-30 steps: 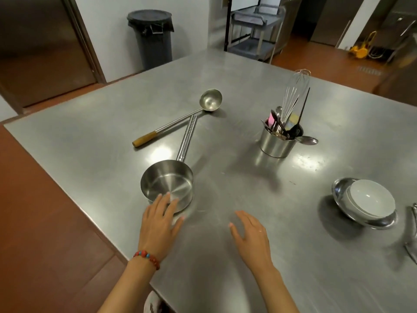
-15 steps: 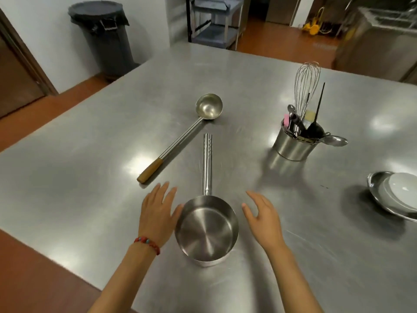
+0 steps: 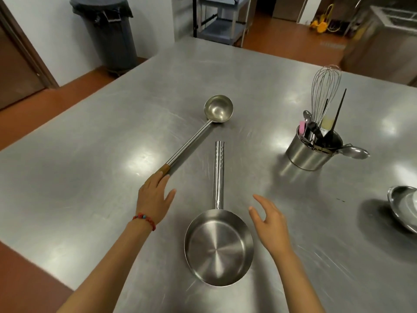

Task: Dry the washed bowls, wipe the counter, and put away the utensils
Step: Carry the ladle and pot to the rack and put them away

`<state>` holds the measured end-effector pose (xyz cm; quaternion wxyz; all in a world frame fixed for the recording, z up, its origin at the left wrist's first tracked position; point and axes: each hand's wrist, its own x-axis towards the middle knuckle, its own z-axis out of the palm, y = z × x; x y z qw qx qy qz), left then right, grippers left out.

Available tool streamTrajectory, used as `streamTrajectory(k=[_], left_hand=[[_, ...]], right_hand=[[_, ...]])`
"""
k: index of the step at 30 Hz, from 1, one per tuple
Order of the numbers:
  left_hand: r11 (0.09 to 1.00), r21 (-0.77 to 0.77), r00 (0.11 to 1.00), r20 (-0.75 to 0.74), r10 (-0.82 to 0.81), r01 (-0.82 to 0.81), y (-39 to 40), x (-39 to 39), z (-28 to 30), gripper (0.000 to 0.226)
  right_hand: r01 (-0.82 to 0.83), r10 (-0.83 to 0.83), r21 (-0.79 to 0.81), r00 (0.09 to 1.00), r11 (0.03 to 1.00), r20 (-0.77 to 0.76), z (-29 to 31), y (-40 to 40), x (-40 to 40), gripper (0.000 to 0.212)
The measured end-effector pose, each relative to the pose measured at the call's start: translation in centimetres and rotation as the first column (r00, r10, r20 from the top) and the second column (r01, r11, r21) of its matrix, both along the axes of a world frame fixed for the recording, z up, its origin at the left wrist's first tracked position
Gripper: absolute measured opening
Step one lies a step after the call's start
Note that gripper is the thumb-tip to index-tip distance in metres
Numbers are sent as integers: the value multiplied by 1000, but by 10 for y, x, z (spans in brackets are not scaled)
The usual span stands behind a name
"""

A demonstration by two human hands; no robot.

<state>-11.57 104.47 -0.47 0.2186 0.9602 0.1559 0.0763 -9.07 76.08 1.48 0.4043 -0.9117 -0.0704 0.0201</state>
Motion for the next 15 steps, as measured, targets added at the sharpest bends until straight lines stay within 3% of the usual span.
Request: streamTrajectory(k=[9, 15], left_hand=[[998, -20, 992, -112, -58, 56, 43, 47, -21, 50], [990, -56, 965, -223, -136, 127, 74, 67, -39, 51]], right_hand=[[56, -56, 23, 998, 998, -6, -1, 39, 6, 38], [233, -233, -5, 973, 973, -3, -3, 83, 4, 38]])
